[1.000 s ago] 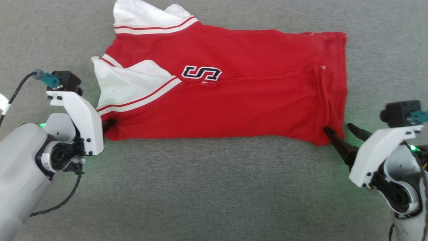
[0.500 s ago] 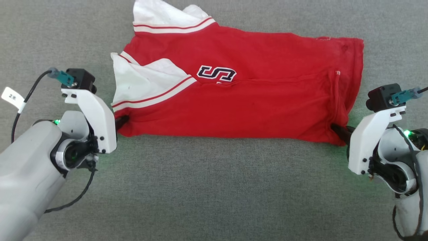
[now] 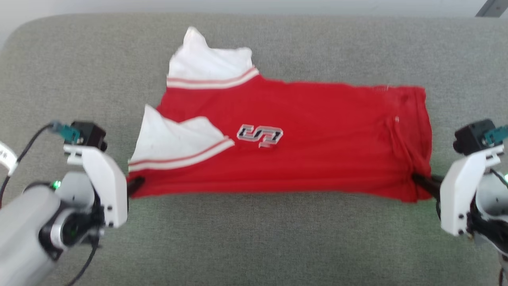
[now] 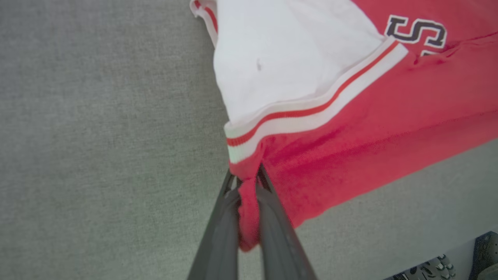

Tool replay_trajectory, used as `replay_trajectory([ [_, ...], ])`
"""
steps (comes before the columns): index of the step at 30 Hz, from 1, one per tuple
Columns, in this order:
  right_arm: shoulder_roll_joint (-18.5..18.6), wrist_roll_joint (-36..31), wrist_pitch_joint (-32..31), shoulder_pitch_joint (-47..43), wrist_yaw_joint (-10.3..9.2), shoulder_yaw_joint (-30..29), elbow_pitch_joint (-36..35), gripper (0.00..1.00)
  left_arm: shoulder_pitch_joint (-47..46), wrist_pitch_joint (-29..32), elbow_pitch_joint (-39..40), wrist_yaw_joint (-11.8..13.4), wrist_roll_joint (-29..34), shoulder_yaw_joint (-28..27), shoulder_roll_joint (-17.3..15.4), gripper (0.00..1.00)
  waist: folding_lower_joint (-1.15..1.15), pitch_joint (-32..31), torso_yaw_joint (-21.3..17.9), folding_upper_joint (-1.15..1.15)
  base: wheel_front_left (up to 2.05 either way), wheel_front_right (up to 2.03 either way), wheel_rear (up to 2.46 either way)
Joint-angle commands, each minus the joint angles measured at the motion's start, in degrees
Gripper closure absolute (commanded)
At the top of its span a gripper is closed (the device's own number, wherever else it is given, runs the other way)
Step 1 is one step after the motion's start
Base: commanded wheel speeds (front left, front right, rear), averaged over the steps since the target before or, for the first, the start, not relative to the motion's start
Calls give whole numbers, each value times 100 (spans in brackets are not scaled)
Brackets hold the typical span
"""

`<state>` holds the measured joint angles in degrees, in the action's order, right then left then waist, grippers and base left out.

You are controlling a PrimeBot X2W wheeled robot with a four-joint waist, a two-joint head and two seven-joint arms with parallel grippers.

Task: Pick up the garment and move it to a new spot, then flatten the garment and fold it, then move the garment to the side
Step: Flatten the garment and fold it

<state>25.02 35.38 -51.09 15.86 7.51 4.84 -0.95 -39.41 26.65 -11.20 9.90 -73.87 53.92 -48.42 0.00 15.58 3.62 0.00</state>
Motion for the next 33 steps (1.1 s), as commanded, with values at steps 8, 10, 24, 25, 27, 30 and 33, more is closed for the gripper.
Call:
replay_trajectory([
  [8, 98, 179, -447, -849, -5, -350, -655, 100, 986, -273, 1273, 757, -286, -68, -652, 100, 0, -163, 12, 0, 0, 0, 0],
  [10, -1, 134, -527, -1163, -5, -570, -797, 100, 1340, -372, 1605, 978, -393, -49, -781, 100, 0, -142, 15, 0, 0, 0, 0],
  [24, -391, -58, -33, -1286, -4, -664, -438, 0, 1342, -341, 1265, 958, -574, -54, -517, 0, 0, 67, -31, 0, 0, 0, 0],
  [25, -392, -57, 32, -1264, -4, -705, -467, 0, 1284, -332, 1293, 951, -548, -85, -560, 0, 0, 78, -49, 0, 0, 0, 0],
  [27, -426, -43, 160, -1232, -4, -783, -568, 0, 1143, -307, 1380, 974, -545, -202, -682, 0, 0, 109, -103, 0, 0, 0, 0],
  [30, -513, -27, 414, -1154, -4, -944, -814, 0, 903, -155, 1602, 1042, -439, -295, -948, 0, 0, 181, -195, 0, 0, 0, 0],
  [33, -639, -110, 753, -1109, -4, -1048, -1113, 0, 544, -25, 1768, 1058, -247, -414, -1166, 0, 0, 254, -313, 0, 0, 0, 0],
])
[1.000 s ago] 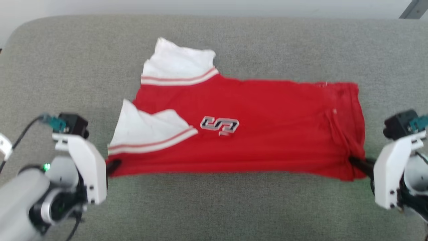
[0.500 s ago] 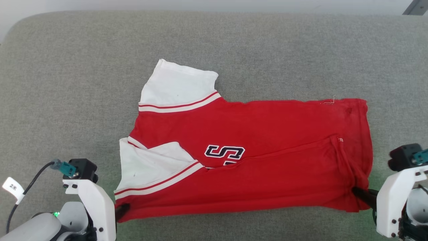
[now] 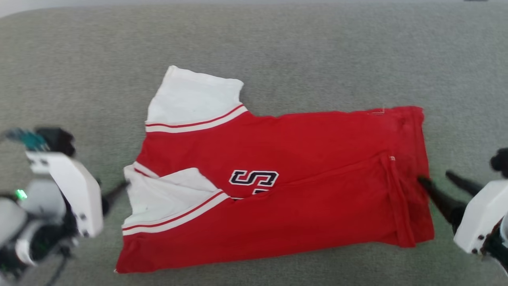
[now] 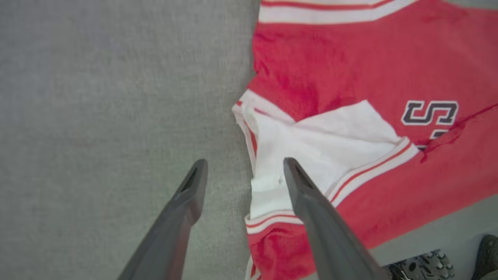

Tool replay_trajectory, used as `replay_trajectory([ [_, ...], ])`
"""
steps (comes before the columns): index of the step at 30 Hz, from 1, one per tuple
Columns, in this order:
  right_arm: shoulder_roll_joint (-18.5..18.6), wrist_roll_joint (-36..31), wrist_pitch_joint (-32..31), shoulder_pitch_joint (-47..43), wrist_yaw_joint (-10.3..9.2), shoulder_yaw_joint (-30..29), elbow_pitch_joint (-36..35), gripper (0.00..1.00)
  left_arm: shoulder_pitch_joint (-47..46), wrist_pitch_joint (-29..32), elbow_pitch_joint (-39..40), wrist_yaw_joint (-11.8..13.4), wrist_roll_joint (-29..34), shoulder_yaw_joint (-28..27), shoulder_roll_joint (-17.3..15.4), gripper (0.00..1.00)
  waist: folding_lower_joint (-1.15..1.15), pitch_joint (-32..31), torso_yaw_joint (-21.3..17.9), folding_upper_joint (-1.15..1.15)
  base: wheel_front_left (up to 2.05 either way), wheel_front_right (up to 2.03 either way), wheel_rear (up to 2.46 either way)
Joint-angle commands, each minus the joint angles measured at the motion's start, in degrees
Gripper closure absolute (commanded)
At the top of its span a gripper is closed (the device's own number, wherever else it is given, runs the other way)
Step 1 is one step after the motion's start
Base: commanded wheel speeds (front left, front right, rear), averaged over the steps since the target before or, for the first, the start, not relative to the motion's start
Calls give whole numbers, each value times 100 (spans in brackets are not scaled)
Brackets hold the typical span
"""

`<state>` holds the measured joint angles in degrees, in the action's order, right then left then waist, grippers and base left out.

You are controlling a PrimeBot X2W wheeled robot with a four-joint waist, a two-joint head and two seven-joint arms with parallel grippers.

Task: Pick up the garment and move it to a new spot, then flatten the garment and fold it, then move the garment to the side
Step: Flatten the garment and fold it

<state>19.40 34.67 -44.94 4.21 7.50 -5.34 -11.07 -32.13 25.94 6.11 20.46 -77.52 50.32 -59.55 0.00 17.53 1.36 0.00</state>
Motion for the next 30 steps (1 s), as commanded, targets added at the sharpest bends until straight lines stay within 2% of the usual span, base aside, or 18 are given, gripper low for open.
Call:
replay_trajectory([
  [1, -172, -34, 281, 102, -2, -74, -175, 0, -314, 81, 63, -24, 190, -93, -90, 0, 0, 85, -140, 0, 0, 0, 0],
  [5, -428, -241, 947, 338, -2, -94, -404, 0, -877, 253, -76, -175, 474, -179, -115, 0, 0, 189, -369, 0, 0, 0, 0],
  [9, -696, -574, 1790, 631, -2, -51, -520, 0, -1511, 384, -471, -451, 717, -238, 86, 0, 0, 310, -592, 0, 0, 0, 0],
  [10, -696, -574, 1790, 631, -2, -51, -520, 0, -1511, 384, -471, -451, 717, -238, 86, 0, 0, 310, -592, 0, 0, 0, 0],
  [18, -1155, -1079, 3090, 1013, -2, 224, -376, 0, -2502, 526, -1819, -1105, 1091, -179, 655, 0, 0, 612, -1058, 0, 0, 0, 0],
  [24, -1336, -1148, 3530, 1072, -2, 493, -143, 0, -2865, 762, -2907, -1394, 1177, -45, 961, 0, 0, 737, -1342, 0, 0, 0, 0],
  [30, -1272, -1051, 3495, 1098, -2, 669, 21, 0, -3009, 1097, -3756, -1502, 1251, 190, 1214, 0, 0, 776, -1463, 0, 0, 0, 0],
])
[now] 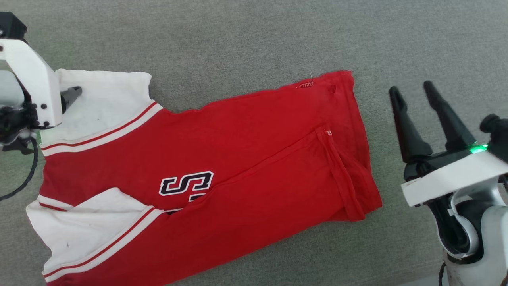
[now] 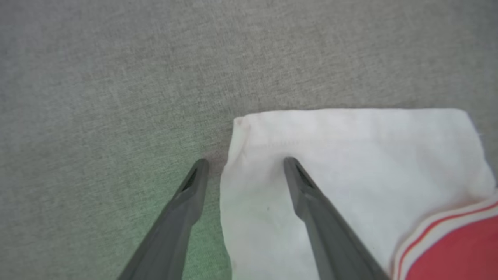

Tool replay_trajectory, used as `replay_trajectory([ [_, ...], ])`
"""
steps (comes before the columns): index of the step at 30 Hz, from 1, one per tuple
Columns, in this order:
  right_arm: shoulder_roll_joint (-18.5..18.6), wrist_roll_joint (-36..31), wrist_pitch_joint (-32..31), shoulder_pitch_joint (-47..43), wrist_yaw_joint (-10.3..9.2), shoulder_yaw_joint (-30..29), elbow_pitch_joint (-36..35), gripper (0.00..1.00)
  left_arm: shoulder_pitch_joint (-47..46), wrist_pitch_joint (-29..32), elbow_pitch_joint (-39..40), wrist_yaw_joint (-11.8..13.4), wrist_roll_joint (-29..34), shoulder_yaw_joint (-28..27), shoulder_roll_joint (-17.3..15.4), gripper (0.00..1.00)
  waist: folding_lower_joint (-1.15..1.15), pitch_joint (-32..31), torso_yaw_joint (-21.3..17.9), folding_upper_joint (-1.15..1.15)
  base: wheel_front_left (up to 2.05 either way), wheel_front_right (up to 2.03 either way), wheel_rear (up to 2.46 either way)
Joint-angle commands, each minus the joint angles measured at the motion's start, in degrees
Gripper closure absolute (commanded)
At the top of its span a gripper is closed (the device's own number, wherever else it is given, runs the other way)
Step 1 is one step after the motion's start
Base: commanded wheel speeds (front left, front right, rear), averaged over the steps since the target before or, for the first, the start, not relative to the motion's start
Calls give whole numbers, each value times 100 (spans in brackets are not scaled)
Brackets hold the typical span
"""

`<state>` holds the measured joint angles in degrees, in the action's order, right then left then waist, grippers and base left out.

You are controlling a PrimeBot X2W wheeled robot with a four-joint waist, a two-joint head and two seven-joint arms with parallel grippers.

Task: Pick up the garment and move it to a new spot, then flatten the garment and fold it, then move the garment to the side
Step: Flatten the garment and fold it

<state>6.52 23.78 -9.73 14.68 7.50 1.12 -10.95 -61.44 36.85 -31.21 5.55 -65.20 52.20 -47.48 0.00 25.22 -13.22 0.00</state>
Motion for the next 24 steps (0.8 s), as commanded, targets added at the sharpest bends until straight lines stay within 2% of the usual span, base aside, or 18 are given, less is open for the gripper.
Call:
replay_trajectory([
  [1, 37, 61, -66, 57, -2, 29, 25, 0, -75, 50, -158, -12, -51, 1, 87, 0, 0, 13, -7, 0, 0, 0, 0],
  [6, 128, 193, -440, 228, -2, 101, 190, 0, -101, 215, -668, -118, -79, 123, 428, 0, 0, 52, 26, 0, 0, 0, 0],
  [7, 219, 148, -562, 316, -2, 135, 253, 0, -114, 286, -726, -209, -90, 177, 483, 67, 0, 67, 36, 0, 0, 0, 0],
  [8, 252, 190, -692, 422, -2, 168, 351, 0, -135, 276, -793, -245, -78, 179, 524, 100, 0, 82, 46, 0, 0, 0, 0],
  [12, 374, 370, -1275, 984, -2, 376, 886, 0, -320, 243, -1007, -389, -33, 198, 681, 100, 0, 141, 92, 0, 0, 0, 0],
  [14, 565, 290, -1583, 1339, -2, 523, 1201, 0, -424, 226, -1095, -456, 1, 202, 764, 100, 0, 172, 141, 0, 0, 0, 0],
  [17, 559, 394, -1951, 1633, -3, 614, 1590, 0, -524, 178, -1180, -507, 36, 216, 845, 100, 0, 190, 197, 0, 0, 0, 0],
  [18, 722, 457, -2444, 2100, -5, 850, 2153, 0, -640, 115, -1294, -605, 73, 231, 965, 100, 0, 218, 273, 0, 0, 0, 0],
  [19, 779, 463, -2614, 2230, -4, 957, 2361, 0, -665, 102, -1332, -614, 70, 229, 1009, 100, 0, 226, 306, 0, 0, 0, 0],
  [24, 850, 633, -3134, 2680, -2, 1423, 3078, 0, -749, 30, -1480, -726, 87, 239, 1141, 100, 0, 233, 402, 0, 0, 0, 0],
])
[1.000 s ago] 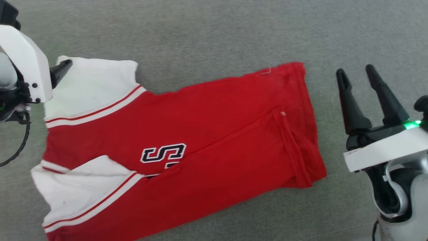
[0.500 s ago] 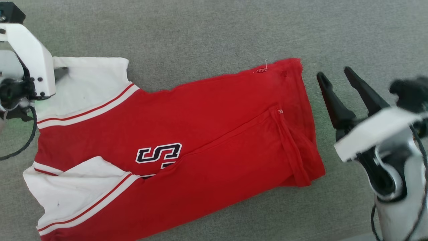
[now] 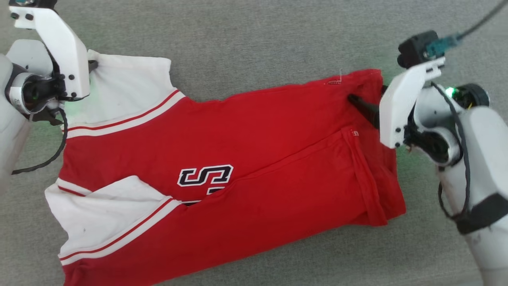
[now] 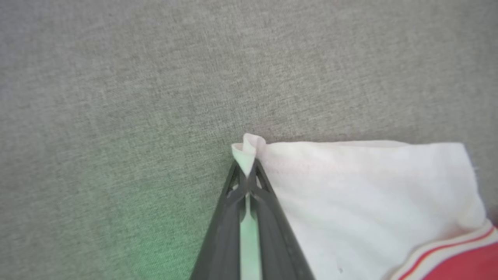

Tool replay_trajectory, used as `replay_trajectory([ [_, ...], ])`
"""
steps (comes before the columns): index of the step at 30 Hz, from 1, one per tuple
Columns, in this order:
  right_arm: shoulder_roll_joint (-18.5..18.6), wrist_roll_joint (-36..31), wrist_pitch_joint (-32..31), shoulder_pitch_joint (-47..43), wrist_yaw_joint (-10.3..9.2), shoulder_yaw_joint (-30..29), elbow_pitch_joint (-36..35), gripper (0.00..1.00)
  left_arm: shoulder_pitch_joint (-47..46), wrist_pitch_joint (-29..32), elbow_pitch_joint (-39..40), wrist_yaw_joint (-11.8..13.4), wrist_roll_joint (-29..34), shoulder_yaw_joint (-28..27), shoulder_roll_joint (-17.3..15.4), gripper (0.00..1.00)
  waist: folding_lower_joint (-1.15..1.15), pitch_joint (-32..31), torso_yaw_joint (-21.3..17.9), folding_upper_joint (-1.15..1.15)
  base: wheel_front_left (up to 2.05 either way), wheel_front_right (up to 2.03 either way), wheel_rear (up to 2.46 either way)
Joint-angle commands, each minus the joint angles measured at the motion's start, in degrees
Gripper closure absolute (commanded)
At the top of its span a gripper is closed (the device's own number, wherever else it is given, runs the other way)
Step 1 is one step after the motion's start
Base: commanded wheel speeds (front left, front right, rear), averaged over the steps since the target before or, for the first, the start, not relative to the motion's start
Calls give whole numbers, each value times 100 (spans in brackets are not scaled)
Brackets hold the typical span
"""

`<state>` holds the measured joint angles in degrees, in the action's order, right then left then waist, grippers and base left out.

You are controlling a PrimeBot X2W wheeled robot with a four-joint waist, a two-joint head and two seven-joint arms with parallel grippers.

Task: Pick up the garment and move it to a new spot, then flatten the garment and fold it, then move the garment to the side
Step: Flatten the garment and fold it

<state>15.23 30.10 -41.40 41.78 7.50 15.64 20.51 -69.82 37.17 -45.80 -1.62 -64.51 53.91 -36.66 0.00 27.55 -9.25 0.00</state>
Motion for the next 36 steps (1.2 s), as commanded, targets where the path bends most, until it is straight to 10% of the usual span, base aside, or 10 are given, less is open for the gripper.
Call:
replay_trajectory([
  [1, 15, 63, -126, 30, -2, 88, 127, 0, 76, -16, -58, -33, 13, 65, 84, 100, 0, -1, 29, 0, 0, 0, 0],
  [3, 31, 239, -423, 108, -2, 412, 390, 0, 50, -69, -130, -75, 6, 57, 126, 100, 0, -10, 69, 0, 0, 0, 0],
  [5, 123, 415, -543, 218, -1, 607, 524, 83, 11, -161, -179, -120, 21, 39, 158, 100, 0, -19, 110, 0, 0, 0, 0],
  [6, 180, 479, -537, 280, -1, 662, 576, 100, -6, -193, -206, -144, 22, 32, 172, 100, 0, -25, 133, 0, 0, 0, 0],
  [21, 1225, 1104, 570, 218, -7, 1122, 10, 100, -12, -131, 367, -271, -196, -147, -225, 100, 0, -471, 515, 0, 0, 0, 0],
  [36, 2030, 1174, 1040, -902, -7, 846, -1503, 100, 1411, 179, 4001, 1337, -552, -299, -1789, 100, 0, -830, 836, 0, 0, 0, 0],
])
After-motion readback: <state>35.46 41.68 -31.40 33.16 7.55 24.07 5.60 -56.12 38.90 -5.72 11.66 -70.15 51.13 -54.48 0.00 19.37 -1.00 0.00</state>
